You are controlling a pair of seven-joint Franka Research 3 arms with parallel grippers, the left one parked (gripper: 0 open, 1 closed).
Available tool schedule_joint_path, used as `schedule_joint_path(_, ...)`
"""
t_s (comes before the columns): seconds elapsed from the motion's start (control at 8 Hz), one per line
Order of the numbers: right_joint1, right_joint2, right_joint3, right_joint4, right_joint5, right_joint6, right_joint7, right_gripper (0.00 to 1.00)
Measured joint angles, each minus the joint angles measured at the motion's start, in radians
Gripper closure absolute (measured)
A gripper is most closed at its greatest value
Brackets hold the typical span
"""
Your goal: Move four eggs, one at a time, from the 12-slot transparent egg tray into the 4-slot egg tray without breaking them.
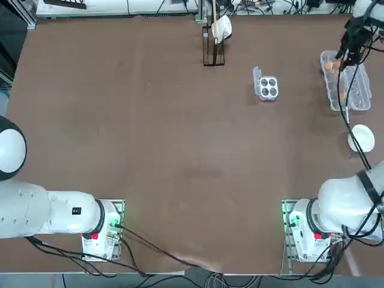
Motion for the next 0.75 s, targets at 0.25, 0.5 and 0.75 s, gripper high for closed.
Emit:
schedule_joint_path(0.25,0.127,-0.016,0.004,0.073,0.004,-0.106,0.01,0.42)
schedule_joint_path(0.5,0.223,-0.011,0.005,0.091,0.046,-0.116,0.092,0.42)
schedule_joint_path(0.75,0.283,0.017,0.005,0.091,0.105,-0.09,0.22,0.42)
